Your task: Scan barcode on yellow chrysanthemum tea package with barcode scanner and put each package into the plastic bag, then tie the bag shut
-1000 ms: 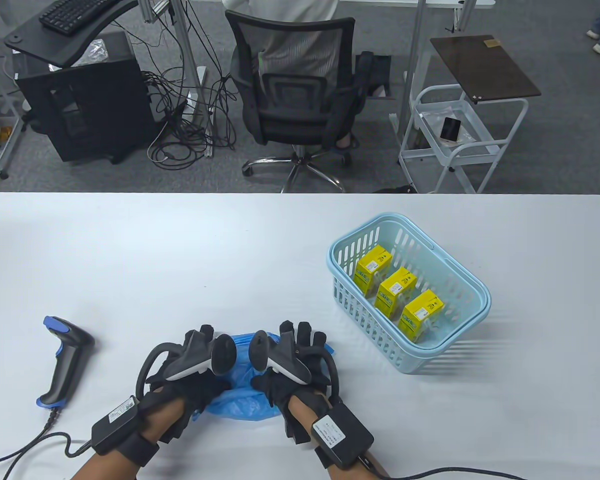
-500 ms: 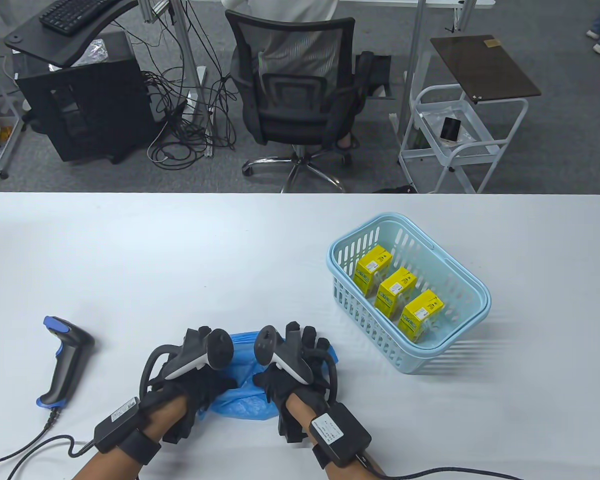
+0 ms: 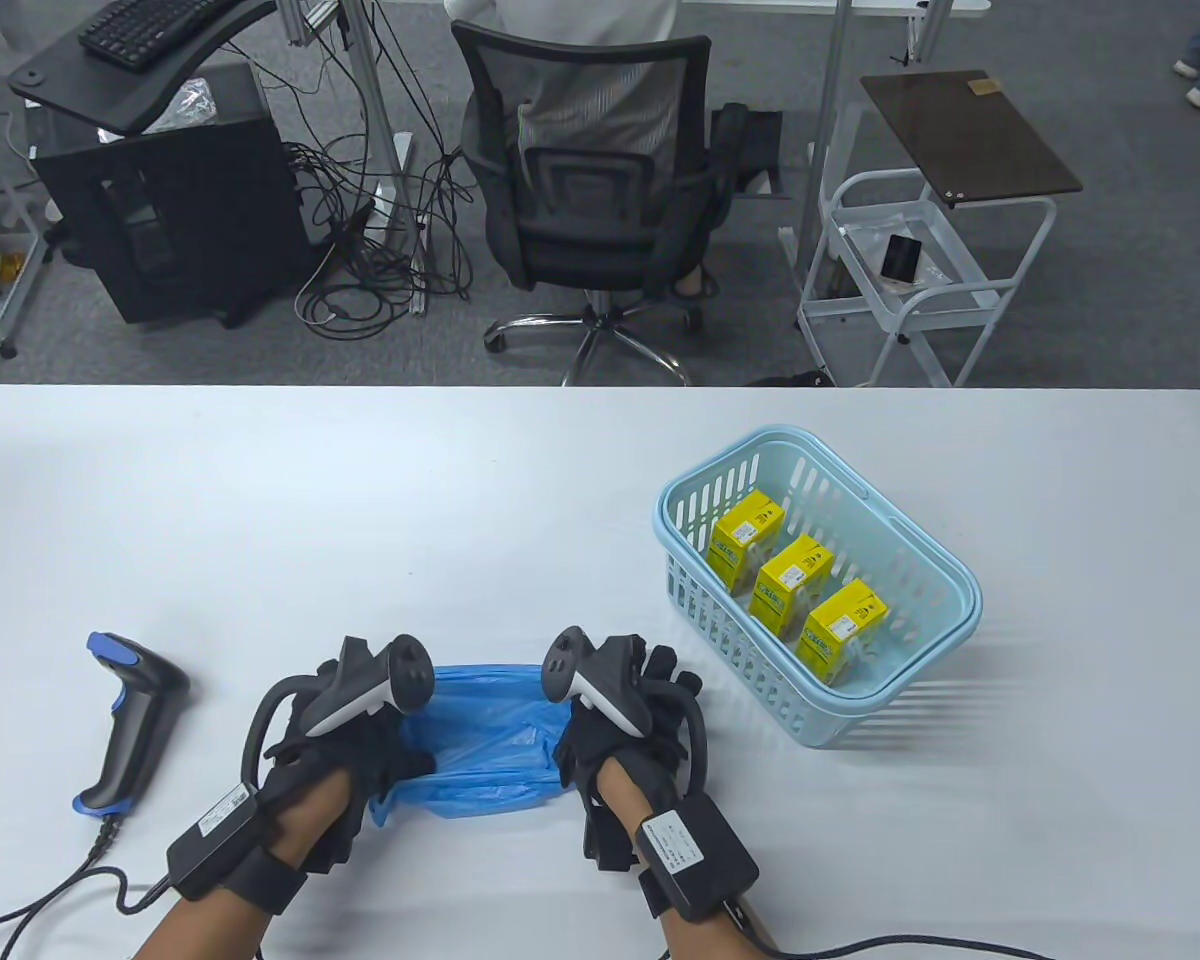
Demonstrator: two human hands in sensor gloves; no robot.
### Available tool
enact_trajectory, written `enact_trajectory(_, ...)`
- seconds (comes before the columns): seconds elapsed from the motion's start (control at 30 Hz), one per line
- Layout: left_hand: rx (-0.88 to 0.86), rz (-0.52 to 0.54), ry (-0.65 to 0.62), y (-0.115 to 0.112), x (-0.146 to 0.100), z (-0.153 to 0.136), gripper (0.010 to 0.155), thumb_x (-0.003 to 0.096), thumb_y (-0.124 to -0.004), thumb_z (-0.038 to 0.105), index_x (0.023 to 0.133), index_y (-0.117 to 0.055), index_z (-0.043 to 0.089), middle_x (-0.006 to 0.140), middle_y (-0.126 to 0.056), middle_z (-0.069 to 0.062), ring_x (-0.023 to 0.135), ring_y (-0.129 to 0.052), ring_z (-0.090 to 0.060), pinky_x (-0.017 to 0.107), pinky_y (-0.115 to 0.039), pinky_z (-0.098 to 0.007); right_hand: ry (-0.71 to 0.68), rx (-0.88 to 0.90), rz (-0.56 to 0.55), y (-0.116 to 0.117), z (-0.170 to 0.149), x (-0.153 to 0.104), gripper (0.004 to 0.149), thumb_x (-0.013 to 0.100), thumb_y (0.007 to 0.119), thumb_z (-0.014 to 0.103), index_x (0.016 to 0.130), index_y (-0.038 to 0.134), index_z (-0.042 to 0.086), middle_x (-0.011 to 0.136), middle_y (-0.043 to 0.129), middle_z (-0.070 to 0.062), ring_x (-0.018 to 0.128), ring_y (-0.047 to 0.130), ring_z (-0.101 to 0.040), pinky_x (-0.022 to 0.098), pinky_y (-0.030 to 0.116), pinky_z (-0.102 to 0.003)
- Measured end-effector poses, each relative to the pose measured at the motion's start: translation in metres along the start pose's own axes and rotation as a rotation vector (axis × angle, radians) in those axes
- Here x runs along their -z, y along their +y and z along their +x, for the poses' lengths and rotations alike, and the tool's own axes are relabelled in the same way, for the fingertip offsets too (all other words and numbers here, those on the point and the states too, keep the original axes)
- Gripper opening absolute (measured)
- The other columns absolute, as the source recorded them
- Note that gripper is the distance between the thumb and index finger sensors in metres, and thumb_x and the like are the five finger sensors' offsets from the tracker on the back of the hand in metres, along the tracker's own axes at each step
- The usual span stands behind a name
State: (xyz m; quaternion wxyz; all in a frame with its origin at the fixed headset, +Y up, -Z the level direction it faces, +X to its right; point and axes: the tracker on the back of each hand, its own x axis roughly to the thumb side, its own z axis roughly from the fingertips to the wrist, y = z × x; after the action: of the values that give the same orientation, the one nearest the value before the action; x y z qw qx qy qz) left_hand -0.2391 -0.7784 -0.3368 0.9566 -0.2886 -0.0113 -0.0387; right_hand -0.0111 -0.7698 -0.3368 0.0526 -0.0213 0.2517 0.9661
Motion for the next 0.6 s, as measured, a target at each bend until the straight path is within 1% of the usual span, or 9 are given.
enact_trajectory(0.1,-0.004,0.006,-0.014,-0.001,0.001,0.0,0.093,0.0329,-0.075,0.065,0.105,-0.029,0.029,0.113,-0.017,-0.02,0.105,-0.03,-0.051,0.073,-0.047,-0.066,-0.048,0.081,-0.003,-0.001,0.001,-0.004,0.08,0.035,0.081,0.054,0.1,0.042,0.029,0.108,0.008,-0.022,0.096,0.011,-0.056,0.064,0.019,-0.075)
enact_trajectory(0.13,0.007,0.022,-0.017,-0.001,0.0,0.001,0.093,0.0328,-0.075,0.066,0.105,-0.031,0.027,0.113,-0.016,-0.019,0.105,-0.029,-0.051,0.073,-0.047,-0.066,-0.044,0.097,-0.037,-0.003,0.002,-0.007,0.079,0.034,0.08,0.056,0.1,0.044,0.029,0.108,0.01,-0.022,0.096,0.012,-0.056,0.064,0.02,-0.075)
enact_trajectory(0.23,0.096,0.076,0.009,0.0,-0.006,0.008,0.092,0.0323,-0.074,0.067,0.104,-0.039,0.022,0.113,-0.016,-0.02,0.105,-0.028,-0.052,0.072,-0.047,-0.066,-0.043,0.111,-0.213,-0.011,0.01,-0.018,0.073,0.034,0.079,0.058,0.097,0.053,0.033,0.11,0.021,-0.021,0.097,0.02,-0.056,0.065,0.024,-0.074)
enact_trajectory(0.33,0.196,0.113,0.027,0.0,-0.01,0.015,0.091,0.0315,-0.069,0.07,0.104,-0.046,0.019,0.113,-0.018,-0.021,0.105,-0.029,-0.053,0.072,-0.048,-0.067,-0.055,0.089,-0.295,-0.009,0.02,-0.024,0.066,0.033,0.08,0.058,0.093,0.061,0.039,0.111,0.029,-0.019,0.098,0.026,-0.056,0.067,0.027,-0.074)
enact_trajectory(0.4,0.187,0.125,0.009,0.002,-0.014,0.017,0.091,0.0321,-0.069,0.071,0.105,-0.047,0.02,0.113,-0.016,-0.021,0.105,-0.026,-0.053,0.072,-0.046,-0.067,-0.055,0.028,-0.31,0.0,0.026,-0.021,0.062,0.032,0.08,0.058,0.09,0.067,0.041,0.112,0.033,-0.017,0.099,0.028,-0.055,0.067,0.028,-0.073)
enact_trajectory(0.47,0.122,0.152,-0.018,0.006,-0.018,0.017,0.085,0.0351,-0.067,0.069,0.105,-0.051,0.022,0.113,-0.016,-0.02,0.105,-0.026,-0.053,0.073,-0.045,-0.067,-0.046,-0.008,-0.309,0.006,0.028,-0.016,0.059,0.032,0.08,0.058,0.088,0.069,0.042,0.112,0.035,-0.016,0.099,0.03,-0.055,0.067,0.028,-0.073)
enact_trajectory(0.5,0.081,0.192,-0.039,0.01,-0.021,0.017,0.082,0.0368,-0.067,0.066,0.105,-0.053,0.024,0.114,-0.017,-0.02,0.105,-0.026,-0.052,0.073,-0.045,-0.067,-0.033,-0.029,-0.305,0.01,0.027,-0.012,0.058,0.032,0.081,0.057,0.087,0.07,0.042,0.112,0.036,-0.016,0.099,0.03,-0.054,0.067,0.028,-0.073)
enact_trajectory(0.53,0.055,0.254,-0.077,0.013,-0.024,0.019,0.075,0.0377,-0.069,0.063,0.103,-0.06,0.026,0.114,-0.021,-0.019,0.106,-0.028,-0.052,0.073,-0.045,-0.067,-0.029,-0.04,-0.295,0.012,0.027,-0.01,0.059,0.032,0.082,0.056,0.087,0.069,0.043,0.111,0.036,-0.016,0.099,0.031,-0.054,0.068,0.029,-0.073)
enact_trajectory(0.6,0.053,0.314,-0.144,0.015,-0.025,0.022,0.066,0.0388,-0.074,0.057,0.1,-0.066,0.034,0.115,-0.027,-0.016,0.107,-0.031,-0.05,0.074,-0.045,-0.066,-0.034,-0.036,-0.285,0.012,0.025,-0.007,0.062,0.031,0.084,0.055,0.089,0.065,0.044,0.112,0.034,-0.015,0.1,0.031,-0.054,0.068,0.029,-0.073)
